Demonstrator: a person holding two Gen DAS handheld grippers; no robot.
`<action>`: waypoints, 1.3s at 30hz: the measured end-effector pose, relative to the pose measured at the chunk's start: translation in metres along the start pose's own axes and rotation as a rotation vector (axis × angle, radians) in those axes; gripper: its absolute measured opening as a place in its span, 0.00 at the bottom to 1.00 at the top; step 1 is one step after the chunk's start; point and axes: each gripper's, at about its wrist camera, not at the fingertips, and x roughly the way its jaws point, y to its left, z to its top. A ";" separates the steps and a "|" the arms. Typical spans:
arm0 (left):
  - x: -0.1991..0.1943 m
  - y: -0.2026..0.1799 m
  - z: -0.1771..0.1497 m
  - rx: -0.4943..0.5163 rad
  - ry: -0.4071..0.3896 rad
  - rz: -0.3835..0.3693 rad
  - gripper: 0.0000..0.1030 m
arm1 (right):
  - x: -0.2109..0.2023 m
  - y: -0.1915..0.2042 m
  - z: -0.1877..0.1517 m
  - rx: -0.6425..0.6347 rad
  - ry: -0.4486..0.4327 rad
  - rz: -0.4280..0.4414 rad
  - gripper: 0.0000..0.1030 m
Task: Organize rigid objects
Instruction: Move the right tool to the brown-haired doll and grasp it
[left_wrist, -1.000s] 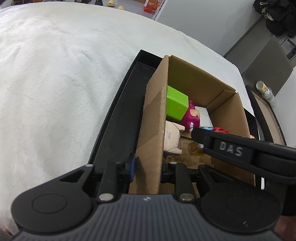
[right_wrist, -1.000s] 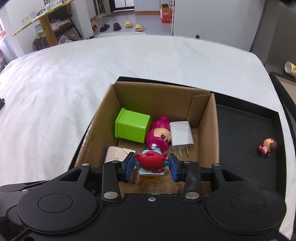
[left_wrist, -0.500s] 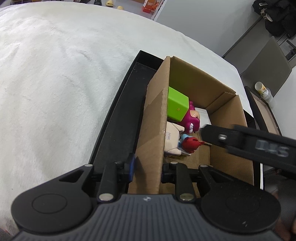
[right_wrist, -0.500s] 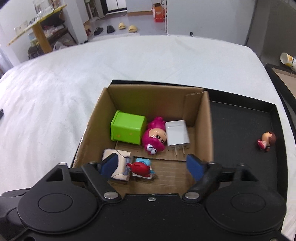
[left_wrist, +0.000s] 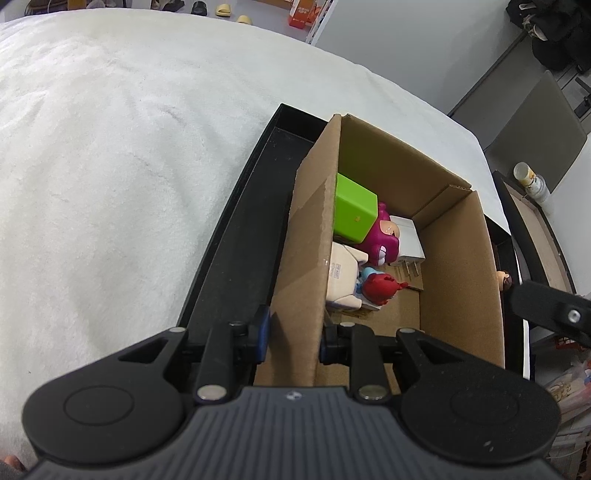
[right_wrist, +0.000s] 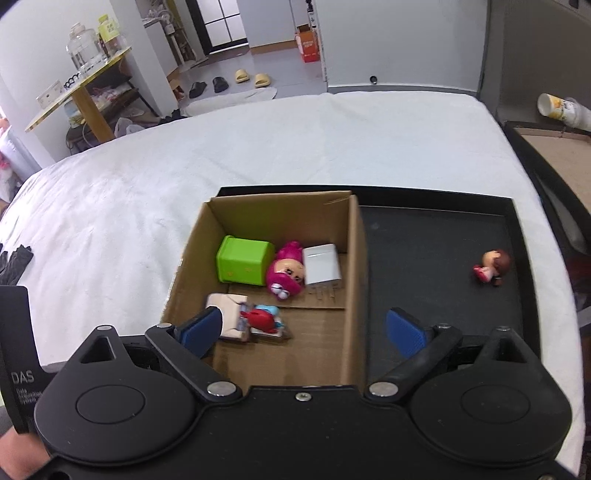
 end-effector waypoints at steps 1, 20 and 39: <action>-0.001 0.000 0.000 0.000 -0.002 0.001 0.23 | -0.002 -0.004 -0.001 0.005 -0.003 -0.002 0.94; -0.006 -0.009 -0.005 0.029 -0.031 0.047 0.21 | -0.047 -0.066 -0.013 0.074 -0.086 -0.031 0.93; -0.004 -0.019 -0.008 0.040 -0.031 0.115 0.21 | -0.043 -0.136 -0.044 0.247 -0.166 -0.086 0.94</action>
